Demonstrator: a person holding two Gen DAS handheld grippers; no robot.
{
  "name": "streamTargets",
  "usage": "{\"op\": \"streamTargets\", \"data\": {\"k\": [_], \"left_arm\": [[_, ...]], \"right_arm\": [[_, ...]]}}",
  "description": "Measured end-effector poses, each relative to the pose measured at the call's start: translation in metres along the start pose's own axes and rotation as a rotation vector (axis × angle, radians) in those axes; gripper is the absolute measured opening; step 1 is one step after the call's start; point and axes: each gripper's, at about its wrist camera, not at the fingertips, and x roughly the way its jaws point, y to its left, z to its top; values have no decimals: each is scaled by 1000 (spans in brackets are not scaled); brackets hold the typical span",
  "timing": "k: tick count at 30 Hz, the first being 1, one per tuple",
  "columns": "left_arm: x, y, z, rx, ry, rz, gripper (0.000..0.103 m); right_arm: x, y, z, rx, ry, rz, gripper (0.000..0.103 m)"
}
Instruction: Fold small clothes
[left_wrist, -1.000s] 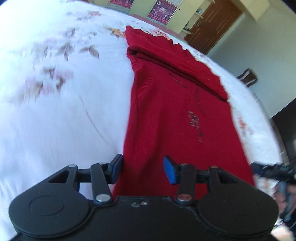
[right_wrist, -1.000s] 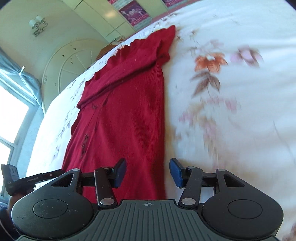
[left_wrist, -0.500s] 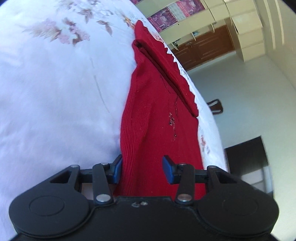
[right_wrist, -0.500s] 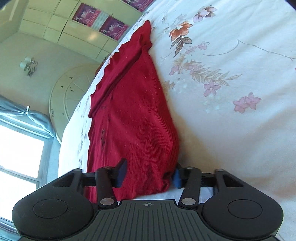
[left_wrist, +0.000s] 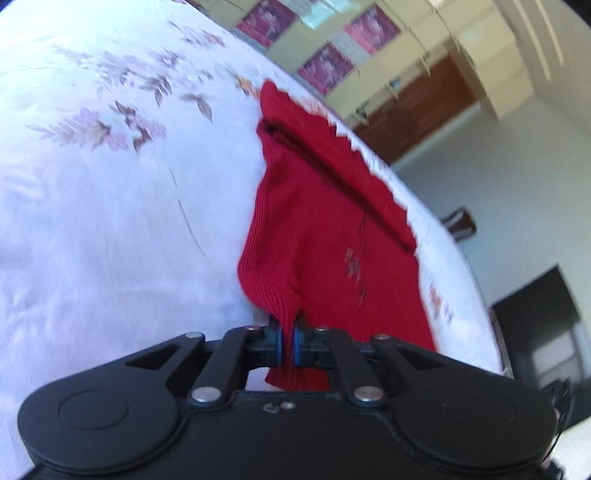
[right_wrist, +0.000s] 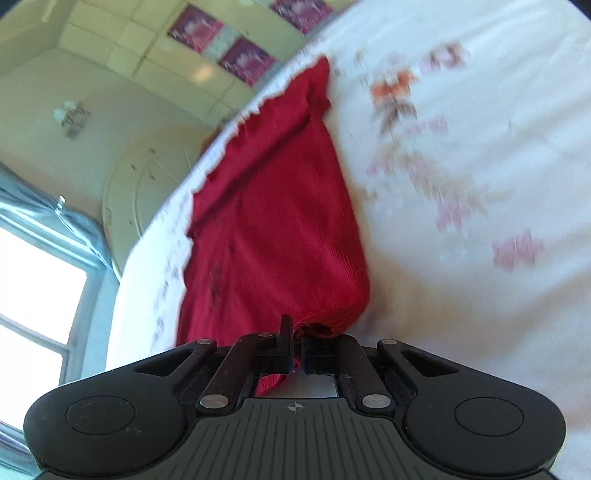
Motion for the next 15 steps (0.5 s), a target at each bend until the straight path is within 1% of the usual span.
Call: {"op": "streamTargets", "data": {"k": [2, 4, 6, 8, 11, 15], "left_arm": [[-1, -3, 15, -16, -36, -38, 5], [5, -11, 34, -15, -58, -55, 5], [14, -17, 58, -43, -89, -76, 5], [30, -28, 82, -48, -117, -83, 5], [58, -42, 114, -32, -132, -66, 5], [99, -54, 157, -15, -125, -28, 5]], "right_arm": [[-4, 8, 11, -35, -41, 4, 2], [-3, 17, 24, -77, -67, -5, 2], [2, 26, 41, -103, -93, 0, 2], [12, 37, 65, -116, -123, -7, 2], [32, 52, 109, -111, -160, 0, 2], [68, 66, 164, -102, -161, 12, 2]]}}
